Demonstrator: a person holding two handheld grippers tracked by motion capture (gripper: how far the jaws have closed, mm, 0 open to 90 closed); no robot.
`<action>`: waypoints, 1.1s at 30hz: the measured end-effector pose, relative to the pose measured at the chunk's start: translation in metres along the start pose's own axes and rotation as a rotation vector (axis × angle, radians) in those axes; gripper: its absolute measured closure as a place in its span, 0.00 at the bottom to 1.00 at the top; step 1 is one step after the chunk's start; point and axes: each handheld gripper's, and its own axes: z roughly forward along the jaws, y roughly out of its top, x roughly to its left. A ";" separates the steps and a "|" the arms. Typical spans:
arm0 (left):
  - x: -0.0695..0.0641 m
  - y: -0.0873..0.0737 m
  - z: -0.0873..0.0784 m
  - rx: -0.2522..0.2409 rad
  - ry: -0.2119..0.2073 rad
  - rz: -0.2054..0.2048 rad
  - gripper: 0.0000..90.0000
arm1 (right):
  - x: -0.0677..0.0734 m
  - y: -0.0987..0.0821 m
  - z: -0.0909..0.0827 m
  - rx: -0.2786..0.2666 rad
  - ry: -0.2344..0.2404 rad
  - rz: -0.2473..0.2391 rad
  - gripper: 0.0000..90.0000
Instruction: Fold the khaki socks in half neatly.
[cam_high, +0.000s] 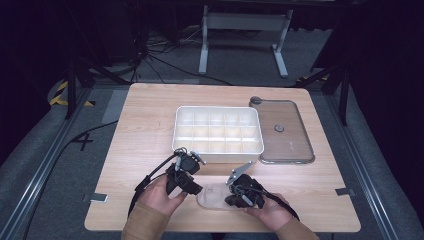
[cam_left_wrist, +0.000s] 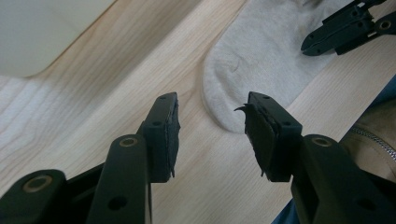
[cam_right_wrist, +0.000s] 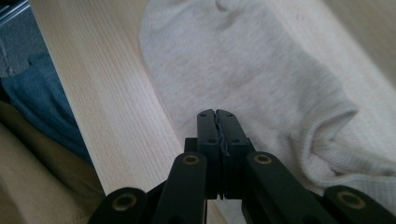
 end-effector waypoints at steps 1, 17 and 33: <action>0.000 0.000 0.002 0.010 0.002 0.000 0.61 | 0.000 -0.001 0.002 -0.011 0.001 0.010 0.99; 0.006 0.001 0.027 0.046 -0.052 -0.079 0.62 | 0.003 -0.007 0.002 -0.053 -0.022 -0.008 0.99; -0.008 0.005 0.046 0.122 0.017 -0.060 0.76 | 0.008 -0.008 0.002 -0.052 -0.050 -0.032 0.99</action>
